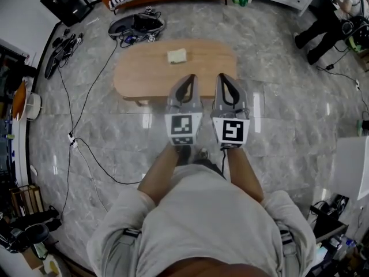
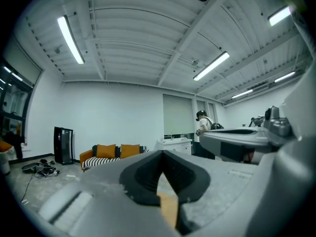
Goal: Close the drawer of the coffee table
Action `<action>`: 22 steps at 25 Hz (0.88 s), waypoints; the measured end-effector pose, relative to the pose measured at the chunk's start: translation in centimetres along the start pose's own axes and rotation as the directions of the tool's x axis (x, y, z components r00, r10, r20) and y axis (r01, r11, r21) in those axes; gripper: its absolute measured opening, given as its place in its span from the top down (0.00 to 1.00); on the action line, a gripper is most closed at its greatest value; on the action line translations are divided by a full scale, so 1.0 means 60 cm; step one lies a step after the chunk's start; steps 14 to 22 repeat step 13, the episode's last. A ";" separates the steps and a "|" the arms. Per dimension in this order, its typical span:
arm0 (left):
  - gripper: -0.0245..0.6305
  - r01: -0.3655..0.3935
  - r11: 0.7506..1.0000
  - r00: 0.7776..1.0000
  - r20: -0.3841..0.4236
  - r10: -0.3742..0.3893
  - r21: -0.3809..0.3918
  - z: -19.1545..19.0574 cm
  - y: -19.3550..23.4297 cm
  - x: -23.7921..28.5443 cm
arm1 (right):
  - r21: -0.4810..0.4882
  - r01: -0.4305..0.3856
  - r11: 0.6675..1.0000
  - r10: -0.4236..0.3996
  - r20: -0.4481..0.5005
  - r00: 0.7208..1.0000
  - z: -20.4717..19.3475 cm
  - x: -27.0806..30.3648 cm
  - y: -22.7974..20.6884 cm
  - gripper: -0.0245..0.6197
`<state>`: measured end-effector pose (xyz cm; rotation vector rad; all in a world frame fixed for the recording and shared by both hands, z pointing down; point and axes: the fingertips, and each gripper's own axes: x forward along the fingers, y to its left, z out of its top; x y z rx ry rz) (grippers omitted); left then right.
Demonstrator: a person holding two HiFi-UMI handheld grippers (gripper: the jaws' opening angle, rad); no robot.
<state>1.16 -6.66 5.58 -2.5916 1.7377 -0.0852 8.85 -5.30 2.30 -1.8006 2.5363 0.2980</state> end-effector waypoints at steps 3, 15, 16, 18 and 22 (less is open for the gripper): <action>0.93 0.008 1.000 1.000 0.000 -0.008 -0.007 0.005 0.003 0.010 | -0.017 -0.004 1.000 0.004 -0.007 1.000 0.007 0.005 0.002 0.95; 0.93 0.037 0.999 0.999 0.025 -0.037 0.002 0.050 -0.058 -0.030 | -0.053 0.021 0.998 -0.021 -0.006 1.000 0.055 -0.060 -0.014 0.95; 0.93 0.037 0.999 0.999 0.025 -0.037 0.002 0.050 -0.058 -0.030 | -0.053 0.021 0.998 -0.021 -0.006 1.000 0.055 -0.060 -0.014 0.95; 0.93 0.037 0.999 0.999 0.025 -0.037 0.002 0.050 -0.058 -0.030 | -0.053 0.021 0.998 -0.021 -0.006 1.000 0.055 -0.060 -0.014 0.95; 0.93 0.037 0.999 0.999 0.025 -0.037 0.002 0.050 -0.058 -0.030 | -0.053 0.021 0.998 -0.021 -0.006 1.000 0.055 -0.060 -0.014 0.95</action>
